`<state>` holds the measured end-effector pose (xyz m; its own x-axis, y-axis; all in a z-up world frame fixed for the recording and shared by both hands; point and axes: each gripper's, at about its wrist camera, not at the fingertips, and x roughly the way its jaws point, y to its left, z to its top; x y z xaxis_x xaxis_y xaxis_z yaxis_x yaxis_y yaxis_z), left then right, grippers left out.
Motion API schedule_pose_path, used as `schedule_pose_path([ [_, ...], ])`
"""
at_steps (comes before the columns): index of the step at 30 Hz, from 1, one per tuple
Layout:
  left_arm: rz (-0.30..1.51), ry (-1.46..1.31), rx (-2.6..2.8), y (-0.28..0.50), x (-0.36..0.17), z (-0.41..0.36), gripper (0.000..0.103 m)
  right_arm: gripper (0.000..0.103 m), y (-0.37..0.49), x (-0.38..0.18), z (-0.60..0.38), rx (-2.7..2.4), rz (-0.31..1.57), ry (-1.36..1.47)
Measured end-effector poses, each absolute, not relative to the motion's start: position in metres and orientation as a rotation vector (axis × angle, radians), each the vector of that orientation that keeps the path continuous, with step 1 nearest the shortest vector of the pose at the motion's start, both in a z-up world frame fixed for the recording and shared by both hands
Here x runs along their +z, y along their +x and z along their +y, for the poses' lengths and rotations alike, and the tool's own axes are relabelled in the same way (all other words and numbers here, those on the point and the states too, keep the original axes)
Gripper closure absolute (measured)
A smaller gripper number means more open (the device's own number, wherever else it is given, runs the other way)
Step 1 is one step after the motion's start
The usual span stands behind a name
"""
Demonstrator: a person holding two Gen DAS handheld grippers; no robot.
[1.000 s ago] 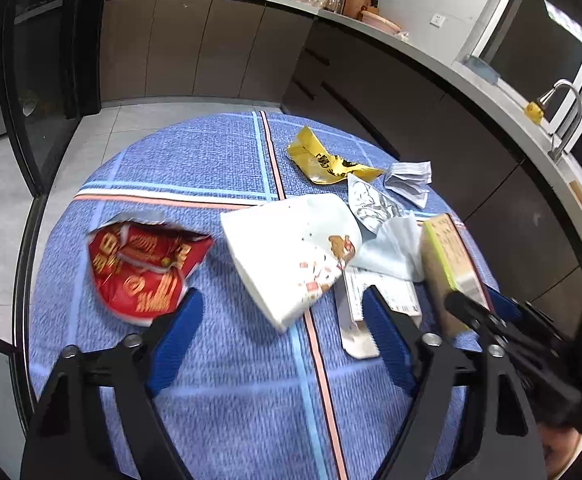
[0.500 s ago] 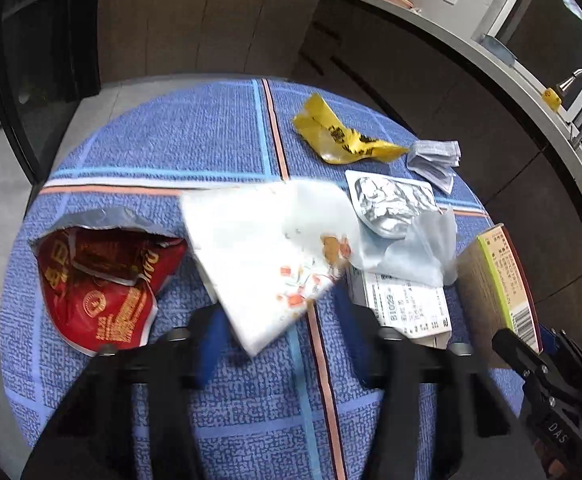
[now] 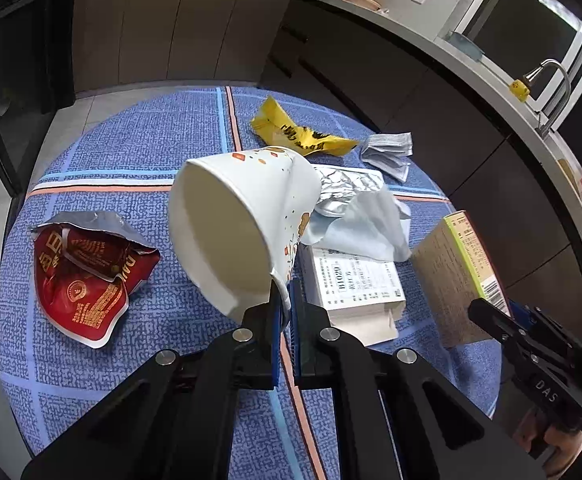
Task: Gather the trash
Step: 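Grasp the white paper cup with the left tool while the right tool lifts the medicine box, then carry cup and medicine box over the white bin and open both tools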
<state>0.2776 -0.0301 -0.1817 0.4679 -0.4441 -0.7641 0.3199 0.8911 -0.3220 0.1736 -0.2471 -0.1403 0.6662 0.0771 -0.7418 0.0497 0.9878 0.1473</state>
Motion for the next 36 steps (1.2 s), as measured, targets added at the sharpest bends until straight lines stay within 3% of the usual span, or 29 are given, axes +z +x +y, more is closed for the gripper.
schedule_pose_path([
  [16, 0.831, -0.093, -0.597, 0.225, -0.108, -0.064, 0.099, 0.068, 0.131, -0.095, -0.276, 0.026, 0.722, 0.24],
  [27, 0.781, -0.012, -0.774, 0.196, -0.084, -0.148, 0.099, 0.068, 0.08, -0.065, -0.344, -0.102, 0.605, 0.303],
  [36, 0.793, 0.073, -0.932, 0.178, -0.082, -0.244, 0.099, 0.068, 0.043, -0.074, -0.407, -0.237, 0.569, 0.374],
])
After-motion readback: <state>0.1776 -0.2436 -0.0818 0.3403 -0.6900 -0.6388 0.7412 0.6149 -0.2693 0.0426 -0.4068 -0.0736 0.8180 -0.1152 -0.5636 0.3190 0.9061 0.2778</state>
